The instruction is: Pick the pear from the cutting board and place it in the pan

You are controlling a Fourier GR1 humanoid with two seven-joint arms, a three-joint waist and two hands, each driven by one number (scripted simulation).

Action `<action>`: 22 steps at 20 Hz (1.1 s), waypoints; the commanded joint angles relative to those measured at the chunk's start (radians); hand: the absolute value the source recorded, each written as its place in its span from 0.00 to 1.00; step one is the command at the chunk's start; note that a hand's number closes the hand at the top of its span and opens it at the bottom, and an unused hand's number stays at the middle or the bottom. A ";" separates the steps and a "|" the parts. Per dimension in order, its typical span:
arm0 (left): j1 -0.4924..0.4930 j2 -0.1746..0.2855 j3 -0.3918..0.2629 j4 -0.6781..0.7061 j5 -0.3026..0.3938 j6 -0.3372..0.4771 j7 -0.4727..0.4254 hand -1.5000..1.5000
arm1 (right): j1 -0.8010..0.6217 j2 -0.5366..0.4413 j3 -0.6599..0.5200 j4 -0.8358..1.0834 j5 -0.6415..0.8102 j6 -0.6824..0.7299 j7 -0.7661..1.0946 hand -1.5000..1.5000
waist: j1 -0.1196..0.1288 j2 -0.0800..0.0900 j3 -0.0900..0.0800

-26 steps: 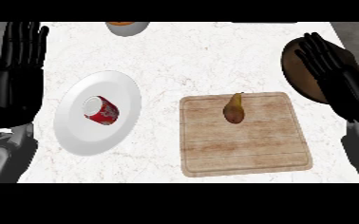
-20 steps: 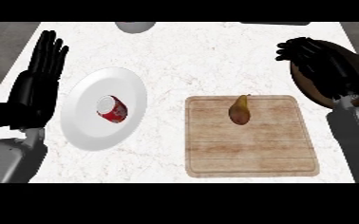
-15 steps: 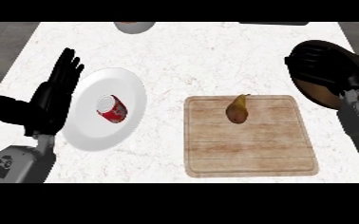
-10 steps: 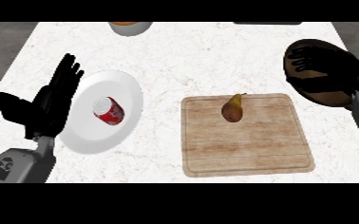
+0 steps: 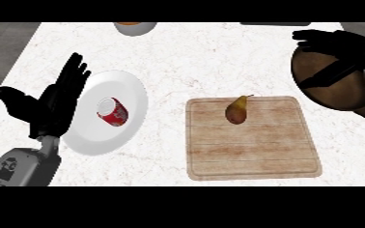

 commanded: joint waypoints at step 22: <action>0.003 -0.040 0.059 0.056 -0.042 -0.049 -0.023 0.50 | -0.368 0.239 0.287 0.355 0.344 0.595 -0.050 0.00 | -0.010 0.000 -0.001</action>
